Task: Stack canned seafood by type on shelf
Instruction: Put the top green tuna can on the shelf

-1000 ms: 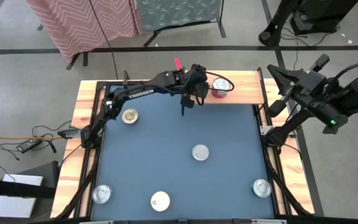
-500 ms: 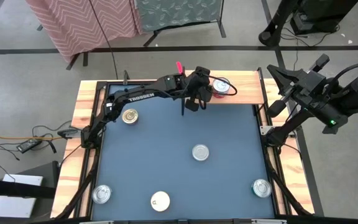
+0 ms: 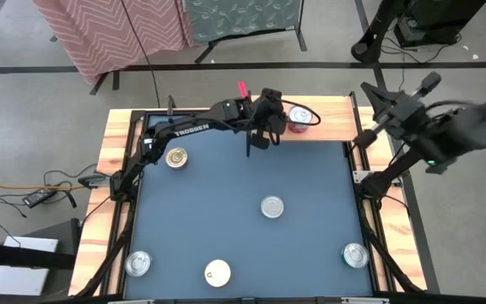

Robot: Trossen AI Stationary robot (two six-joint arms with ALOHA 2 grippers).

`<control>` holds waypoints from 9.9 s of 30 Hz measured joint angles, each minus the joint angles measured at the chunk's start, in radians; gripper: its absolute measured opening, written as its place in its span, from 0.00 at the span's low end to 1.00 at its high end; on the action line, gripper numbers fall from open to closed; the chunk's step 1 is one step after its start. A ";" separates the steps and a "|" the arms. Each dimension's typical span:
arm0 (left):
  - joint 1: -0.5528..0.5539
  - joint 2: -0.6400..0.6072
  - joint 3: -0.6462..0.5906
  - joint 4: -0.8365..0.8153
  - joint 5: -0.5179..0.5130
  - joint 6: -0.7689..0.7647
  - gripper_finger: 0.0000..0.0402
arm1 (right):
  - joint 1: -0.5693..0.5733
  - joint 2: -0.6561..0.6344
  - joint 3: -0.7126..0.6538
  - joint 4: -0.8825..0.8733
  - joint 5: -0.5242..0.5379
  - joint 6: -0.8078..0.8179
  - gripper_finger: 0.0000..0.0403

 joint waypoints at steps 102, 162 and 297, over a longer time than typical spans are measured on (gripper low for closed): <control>0.124 -0.092 0.021 0.016 0.271 -0.541 0.78 | -0.227 0.004 -0.009 -0.780 -0.487 0.845 0.01; 0.207 -0.004 0.016 -0.137 0.446 -0.584 0.62 | -0.227 0.004 -0.009 -0.766 -0.472 0.811 0.01; 0.044 -0.061 -0.166 0.023 0.073 -2.248 0.42 | -0.230 -0.111 -0.009 -0.480 -0.176 0.504 0.02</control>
